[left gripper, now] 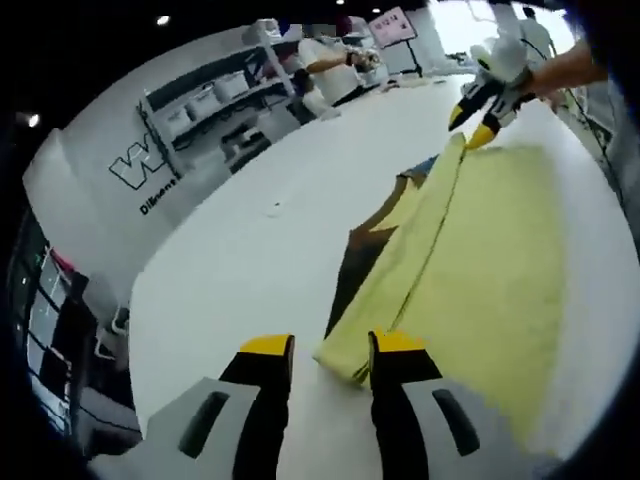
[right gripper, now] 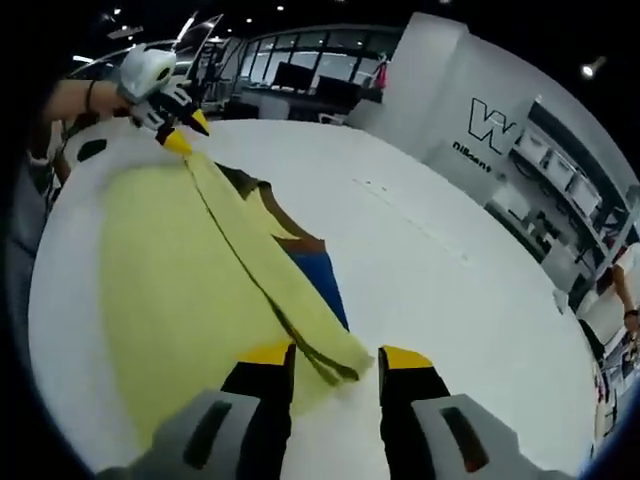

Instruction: Fold the garment on the visible template until the final outline fits inside the template.

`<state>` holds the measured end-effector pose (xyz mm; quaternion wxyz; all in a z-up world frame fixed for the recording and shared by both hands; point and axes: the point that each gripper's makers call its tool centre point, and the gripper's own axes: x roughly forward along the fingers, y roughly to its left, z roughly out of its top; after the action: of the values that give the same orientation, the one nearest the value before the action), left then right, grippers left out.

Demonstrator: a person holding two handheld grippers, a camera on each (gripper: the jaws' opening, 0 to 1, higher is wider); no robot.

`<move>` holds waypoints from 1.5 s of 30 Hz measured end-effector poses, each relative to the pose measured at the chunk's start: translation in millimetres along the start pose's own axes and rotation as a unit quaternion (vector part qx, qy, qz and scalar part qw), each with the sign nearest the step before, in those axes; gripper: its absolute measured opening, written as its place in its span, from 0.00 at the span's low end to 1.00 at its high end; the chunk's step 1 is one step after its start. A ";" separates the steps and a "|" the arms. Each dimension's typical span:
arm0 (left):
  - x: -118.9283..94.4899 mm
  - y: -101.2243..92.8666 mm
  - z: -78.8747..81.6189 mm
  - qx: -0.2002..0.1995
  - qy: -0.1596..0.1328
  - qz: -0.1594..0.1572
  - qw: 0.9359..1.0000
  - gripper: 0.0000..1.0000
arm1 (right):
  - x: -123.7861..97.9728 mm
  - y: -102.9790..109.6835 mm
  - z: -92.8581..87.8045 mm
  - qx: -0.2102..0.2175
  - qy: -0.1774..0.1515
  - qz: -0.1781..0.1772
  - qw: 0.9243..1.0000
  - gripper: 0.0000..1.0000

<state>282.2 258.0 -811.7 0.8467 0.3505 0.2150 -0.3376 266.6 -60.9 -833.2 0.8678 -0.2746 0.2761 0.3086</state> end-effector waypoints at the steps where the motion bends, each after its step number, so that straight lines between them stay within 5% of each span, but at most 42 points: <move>1: 3.0 0.4 -2.8 -0.008 0.000 -0.005 1.000 0.33 | -0.2 -1.3 -1.9 0.000 0.003 0.000 1.000 0.27; 3: 3.6 -1.4 -2.5 -0.004 0.000 -0.012 1.000 0.28 | -1.3 -4.7 -3.6 -0.007 0.006 -0.005 1.000 0.25; 6: 2.8 -12.0 -4.6 0.075 0.029 -0.034 0.996 0.26 | -1.7 -5.2 -6.0 -0.019 0.013 -0.002 1.000 0.26; 12: 4.6 -15.9 -14.4 0.103 0.045 -0.039 0.993 0.26 | 3.2 -1.2 -10.9 -0.044 0.028 0.005 0.999 0.22; 15: 5.6 -17.2 -16.9 0.096 0.045 -0.041 0.993 0.22 | 5.6 -0.7 -11.0 -0.098 0.044 0.001 0.994 0.19; 24: 13.2 -15.3 -23.1 0.090 0.054 -0.036 0.994 0.06 | 13.4 0.5 -12.5 -0.090 0.059 0.009 0.994 0.00; 31: 10.0 -12.6 -21.3 0.082 0.049 -0.032 0.995 0.05 | 11.6 -1.6 -11.5 -0.083 0.059 0.003 0.995 0.00; 39: 6.5 11.7 -7.0 0.002 0.018 0.006 1.000 0.05 | 9.3 -13.8 -2.2 -0.030 0.036 -0.012 0.999 0.00; 45: 15.5 23.7 -7.6 -0.081 0.024 0.028 0.996 0.05 | 17.7 -24.2 2.2 0.031 0.025 -0.022 0.999 0.00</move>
<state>308.9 269.6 -815.4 0.8759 0.2950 0.2520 -0.2869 295.6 -68.6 -835.7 0.8754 -0.2607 0.3012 0.2740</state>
